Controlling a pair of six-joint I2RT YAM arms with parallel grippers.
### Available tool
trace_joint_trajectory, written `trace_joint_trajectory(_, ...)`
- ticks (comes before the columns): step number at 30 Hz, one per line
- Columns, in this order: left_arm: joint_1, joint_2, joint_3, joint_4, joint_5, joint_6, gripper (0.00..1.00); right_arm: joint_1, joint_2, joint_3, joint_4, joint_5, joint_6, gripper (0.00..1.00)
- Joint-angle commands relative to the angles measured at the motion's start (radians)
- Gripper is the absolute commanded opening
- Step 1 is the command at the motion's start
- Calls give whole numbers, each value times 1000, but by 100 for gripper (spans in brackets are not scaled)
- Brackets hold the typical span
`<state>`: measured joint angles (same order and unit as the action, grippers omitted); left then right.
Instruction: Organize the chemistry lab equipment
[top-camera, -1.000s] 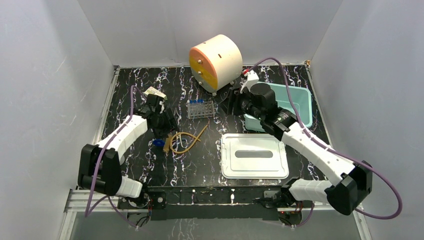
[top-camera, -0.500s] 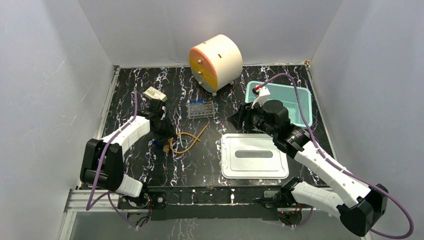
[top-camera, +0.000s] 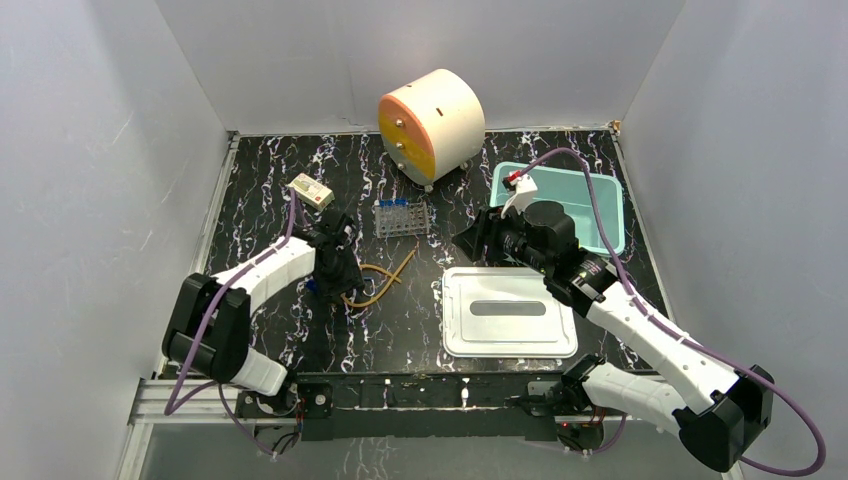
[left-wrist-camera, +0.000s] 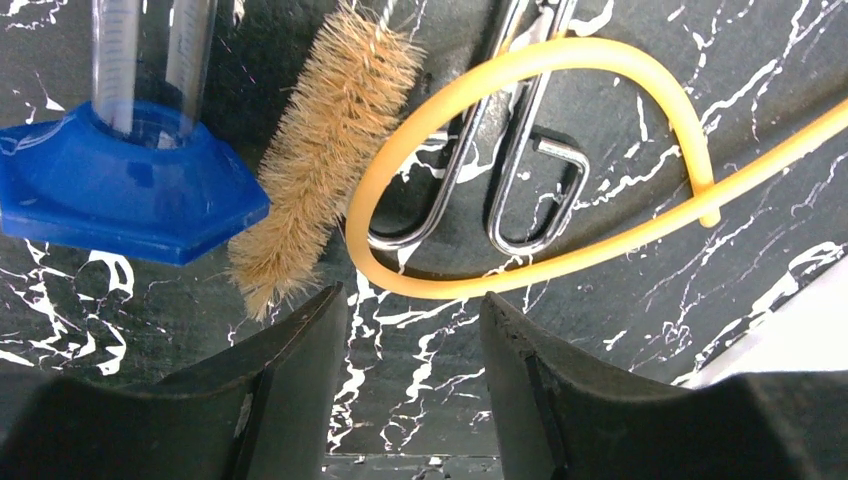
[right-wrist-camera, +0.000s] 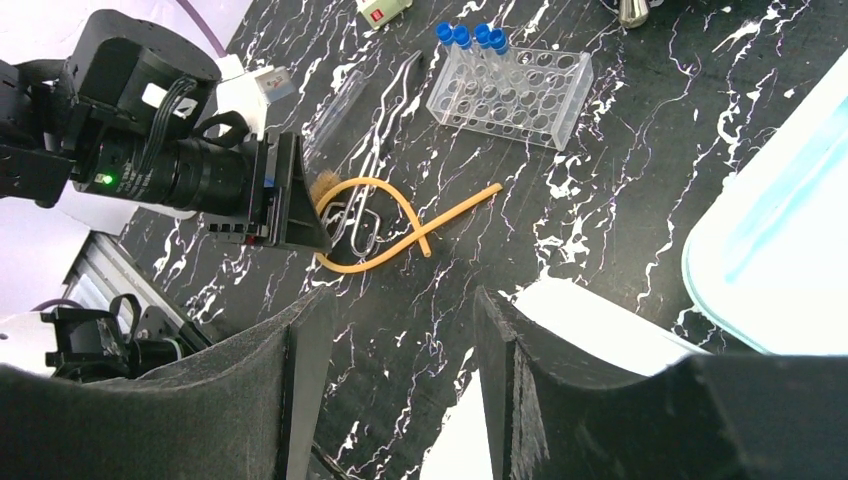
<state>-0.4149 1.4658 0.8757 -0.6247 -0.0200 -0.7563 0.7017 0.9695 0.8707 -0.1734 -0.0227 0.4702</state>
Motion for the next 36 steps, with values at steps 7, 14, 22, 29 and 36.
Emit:
trace_joint_trajectory(7,-2,13,-71,66,-53,-80,43,2,-14,-15,78,-2,14,62)
trace_joint_trajectory(14,-2,-10,-87,90,-60,-81,27,2,-2,-3,78,-5,7,62)
trace_joint_trajectory(22,-2,-96,-49,93,-88,-5,8,1,-2,9,76,6,5,62)
trace_joint_trajectory(29,-2,-126,-50,81,-82,0,0,2,12,22,75,8,7,63)
trace_joint_trajectory(36,-2,-177,-3,45,-77,38,0,1,27,22,80,-2,24,63)
